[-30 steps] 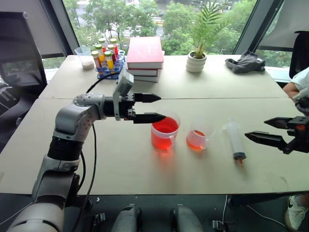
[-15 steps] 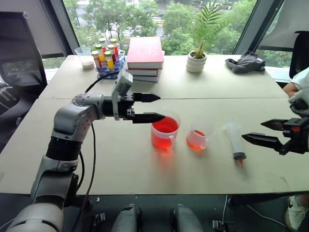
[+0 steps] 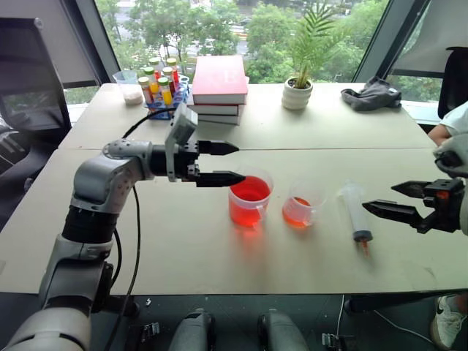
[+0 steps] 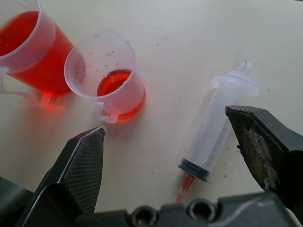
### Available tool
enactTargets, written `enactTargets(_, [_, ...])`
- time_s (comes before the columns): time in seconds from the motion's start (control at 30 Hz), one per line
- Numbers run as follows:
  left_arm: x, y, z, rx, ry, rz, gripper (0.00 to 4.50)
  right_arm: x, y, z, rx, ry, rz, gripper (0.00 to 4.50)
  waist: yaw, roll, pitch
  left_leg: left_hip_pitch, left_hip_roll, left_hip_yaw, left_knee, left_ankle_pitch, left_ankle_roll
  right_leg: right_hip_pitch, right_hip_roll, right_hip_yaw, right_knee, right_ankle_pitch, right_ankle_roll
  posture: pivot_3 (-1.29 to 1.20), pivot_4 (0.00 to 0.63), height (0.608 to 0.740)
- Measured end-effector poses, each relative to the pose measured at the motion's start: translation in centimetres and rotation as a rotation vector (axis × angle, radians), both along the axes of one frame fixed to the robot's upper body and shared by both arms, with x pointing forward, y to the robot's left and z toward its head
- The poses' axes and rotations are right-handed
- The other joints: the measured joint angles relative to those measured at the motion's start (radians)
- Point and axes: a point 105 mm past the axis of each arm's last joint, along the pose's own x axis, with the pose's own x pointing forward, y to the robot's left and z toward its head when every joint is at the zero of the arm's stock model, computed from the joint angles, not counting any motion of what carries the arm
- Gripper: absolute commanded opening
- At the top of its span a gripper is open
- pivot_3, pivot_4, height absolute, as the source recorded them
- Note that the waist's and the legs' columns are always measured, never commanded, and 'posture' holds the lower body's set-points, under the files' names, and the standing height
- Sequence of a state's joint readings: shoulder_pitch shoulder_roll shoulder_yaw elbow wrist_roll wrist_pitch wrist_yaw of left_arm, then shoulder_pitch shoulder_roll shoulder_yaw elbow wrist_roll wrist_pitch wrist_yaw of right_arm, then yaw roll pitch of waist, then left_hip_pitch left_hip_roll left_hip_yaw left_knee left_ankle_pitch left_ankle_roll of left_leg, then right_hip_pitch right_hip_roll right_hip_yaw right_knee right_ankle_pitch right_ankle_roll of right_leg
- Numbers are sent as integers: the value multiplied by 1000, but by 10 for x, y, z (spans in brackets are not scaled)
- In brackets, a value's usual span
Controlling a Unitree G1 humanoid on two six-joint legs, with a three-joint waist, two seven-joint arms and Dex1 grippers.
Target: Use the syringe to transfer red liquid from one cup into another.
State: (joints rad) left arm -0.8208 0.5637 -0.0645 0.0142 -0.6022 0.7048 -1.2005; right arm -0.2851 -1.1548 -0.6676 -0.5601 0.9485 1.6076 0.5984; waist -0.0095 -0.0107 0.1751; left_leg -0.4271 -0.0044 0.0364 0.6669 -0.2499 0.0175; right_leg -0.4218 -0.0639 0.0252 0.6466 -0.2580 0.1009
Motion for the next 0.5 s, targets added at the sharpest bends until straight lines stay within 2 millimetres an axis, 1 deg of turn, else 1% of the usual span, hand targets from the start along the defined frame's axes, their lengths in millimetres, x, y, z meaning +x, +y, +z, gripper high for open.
enactTargets(0.33, [-1,1,0,5,1,-3,4500,4,7,-6,-18,26,15,4464,-1,0,0,0,0,0,0,0,0,0,0,0,0,0,0,0,150,740])
enactTargets(0.5, [-2,0,1,7,-5,-2,4500,5,8,-5,-13,23,19,4464,0,0,0,0,0,0,0,0,0,0,0,0,0,0,0,0,150,740])
